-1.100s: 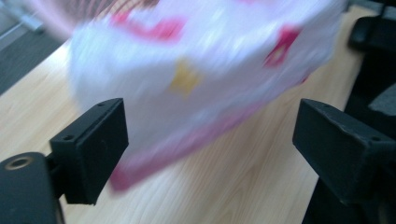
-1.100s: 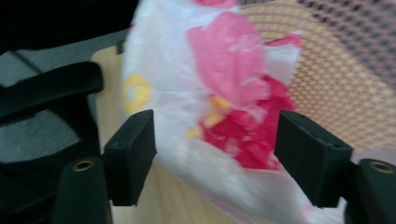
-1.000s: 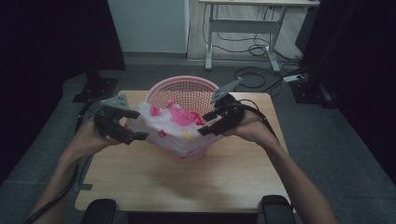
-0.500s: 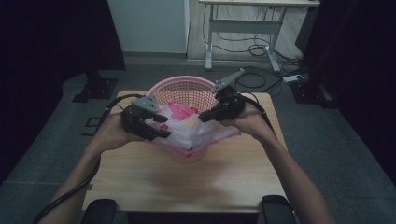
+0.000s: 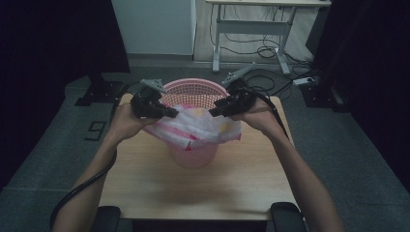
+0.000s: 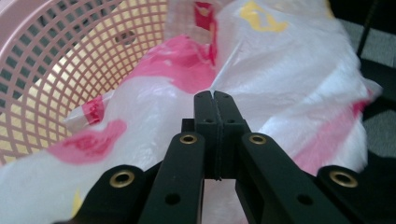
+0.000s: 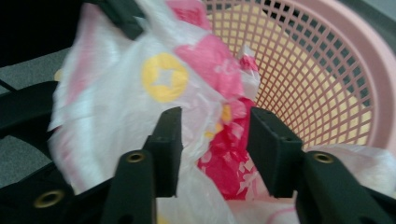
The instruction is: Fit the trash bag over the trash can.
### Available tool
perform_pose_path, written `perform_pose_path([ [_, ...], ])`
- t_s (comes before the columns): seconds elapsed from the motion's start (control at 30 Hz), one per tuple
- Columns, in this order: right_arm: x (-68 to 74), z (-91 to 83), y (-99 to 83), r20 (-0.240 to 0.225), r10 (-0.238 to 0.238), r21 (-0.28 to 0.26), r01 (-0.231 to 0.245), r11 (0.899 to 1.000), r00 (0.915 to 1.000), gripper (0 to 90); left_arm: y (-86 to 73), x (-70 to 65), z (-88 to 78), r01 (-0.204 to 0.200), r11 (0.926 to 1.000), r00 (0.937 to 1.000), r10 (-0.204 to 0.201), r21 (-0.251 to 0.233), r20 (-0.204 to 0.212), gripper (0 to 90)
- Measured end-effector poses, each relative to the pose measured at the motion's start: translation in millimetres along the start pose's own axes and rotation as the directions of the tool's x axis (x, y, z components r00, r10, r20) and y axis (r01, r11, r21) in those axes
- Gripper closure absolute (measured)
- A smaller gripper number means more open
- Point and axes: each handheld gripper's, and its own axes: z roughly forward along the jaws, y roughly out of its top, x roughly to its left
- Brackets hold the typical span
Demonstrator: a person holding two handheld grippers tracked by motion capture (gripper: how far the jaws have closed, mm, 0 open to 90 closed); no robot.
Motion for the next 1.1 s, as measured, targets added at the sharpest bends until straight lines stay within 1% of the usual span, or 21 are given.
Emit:
perform_pose_path([
  [0.03,0.0,0.0,0.0,0.000,0.000,0.000,0.000,1.000,1.0000,52.1,0.0,0.0,0.0,0.000,1.0000,1.0000,0.000,0.000,0.000,89.5],
  [0.1,7.8,-8.1,-0.3,-0.037,-0.006,-0.013,0.006,1.000,0.9993,49.8,1.0,6.0,2.9,0.022,0.9997,0.9998,-0.022,-0.003,0.000,89.5],
  [0.23,22.2,-6.5,-2.9,-0.072,-0.045,0.016,0.046,0.999,0.9964,48.4,-0.2,8.5,3.8,0.034,0.9994,0.9994,-0.034,-0.008,0.004,89.3],
  [0.27,27.2,-3.8,-3.7,-0.092,-0.061,0.026,0.064,0.998,0.9939,48.0,-0.9,8.7,3.5,0.036,0.9993,0.9994,-0.036,-0.012,0.005,89.3],
  [0.3,38.1,5.9,-5.6,-0.139,-0.089,0.037,0.095,0.995,0.9863,47.9,-2.0,8.4,2.4,0.041,0.9989,0.9992,-0.040,-0.023,0.008,88.9],
  [0.33,38.1,5.9,-5.6,-0.139,-0.089,0.037,0.095,0.995,0.9863,47.9,-2.0,8.4,2.4,0.041,0.9989,0.9992,-0.040,-0.023,0.008,88.5],
  [0.37,41.2,9.9,-6.2,-0.150,-0.096,0.047,0.105,0.993,0.9840,51.9,-2.8,8.1,1.1,0.041,0.9988,0.9991,-0.041,-0.028,0.007,88.5],
  [0.4,48.8,21.0,-7.4,-0.151,-0.128,0.098,0.144,0.985,0.9802,69.8,-4.2,7.4,-0.8,0.039,0.9988,0.9992,-0.039,-0.029,0.005,86.7],
  [0.43,48.8,21.0,-7.4,-0.151,-0.128,0.098,0.144,0.985,0.9802,69.8,-4.2,7.4,-0.8,0.039,0.9988,0.9992,-0.039,-0.029,0.005,85.2],
  [0.47,49.8,21.5,-4.9,-0.168,-0.126,0.088,0.142,0.986,0.9777,84.5,-6.4,6.2,-3.5,0.035,0.9989,0.9994,-0.035,-0.031,-0.001,83.8],
  [0.5,49.8,21.5,-4.9,-0.168,-0.126,0.088,0.142,0.986,0.9777,84.5,-6.4,6.2,-3.5,0.035,0.9989,0.9994,-0.035,-0.031,-0.001,81.5],
  [0.53,46.8,19.8,-1.8,-0.178,-0.113,0.095,0.132,0.987,0.9774,89.3,-7.8,5.9,-5.4,0.031,0.9990,0.9995,-0.031,-0.032,-0.002,76.6],
  [0.7,39.9,16.9,2.3,-0.164,-0.097,0.094,0.114,0.989,0.9817,89.6,-12.1,5.0,-15.0,0.021,0.9983,0.9998,-0.021,-0.055,-0.002,57.9],
  [0.73,34.7,14.8,6.0,-0.124,-0.091,0.084,0.102,0.991,0.9881,89.6,-12.6,3.9,-21.9,0.014,0.9977,0.9999,-0.015,-0.066,-0.005,54.4],
  [0.8,28.7,12.7,10.2,-0.104,-0.077,0.072,0.085,0.994,0.9916,89.7,-12.4,1.3,-29.5,0.001,0.9963,1.0000,-0.001,-0.086,0.000,48.8],
  [0.87,21.3,11.7,15.8,-0.073,-0.068,0.060,0.073,0.996,0.9950,89.7,-11.5,-3.2,-37.0,-0.030,0.9943,0.9995,0.030,-0.102,0.005,43.5],
  [0.9,21.3,11.7,15.8,-0.073,-0.068,0.060,0.073,0.996,0.9950,89.7,-11.5,-3.2,-37.0,-0.030,0.9943,0.9995,0.030,-0.102,0.005,39.8],
  [0.93,17.4,11.7,18.6,-0.062,-0.063,0.055,0.067,0.996,0.9960,89.7,-10.5,-6.2,-40.7,-0.057,0.9922,0.9983,0.058,-0.111,0.010,39.8],
  [0.97,10.2,12.9,25.2,-0.036,-0.048,0.049,0.050,0.998,0.9982,89.6,-9.0,-10.5,-45.2,-0.088,0.9890,0.9958,0.090,-0.119,0.016,34.9],
  [1.0,10.2,12.9,25.2,-0.036,-0.048,0.049,0.050,0.998,0.9982,89.6,-9.0,-10.5,-45.2,-0.088,0.9890,0.9958,0.090,-0.119,0.016,33.2],
  [1.1,-0.7,17.4,33.8,-0.005,-0.025,0.042,0.025,0.999,0.9997,89.6,-5.5,-16.8,-47.6,-0.126,0.9842,0.9903,0.132,-0.125,0.042,30.4],
])
